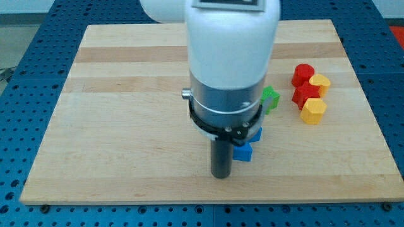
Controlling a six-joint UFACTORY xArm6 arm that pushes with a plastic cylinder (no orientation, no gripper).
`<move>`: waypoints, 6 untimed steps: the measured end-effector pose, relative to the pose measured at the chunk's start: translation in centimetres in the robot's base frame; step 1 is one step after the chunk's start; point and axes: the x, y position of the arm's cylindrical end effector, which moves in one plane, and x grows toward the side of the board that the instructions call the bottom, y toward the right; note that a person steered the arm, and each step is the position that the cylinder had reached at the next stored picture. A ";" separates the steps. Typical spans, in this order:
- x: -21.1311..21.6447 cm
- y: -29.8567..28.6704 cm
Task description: Slide the green star to the left side of the red star
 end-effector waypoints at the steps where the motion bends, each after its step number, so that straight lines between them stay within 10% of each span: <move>1: -3.6 1.8; 6: -14.5 6.7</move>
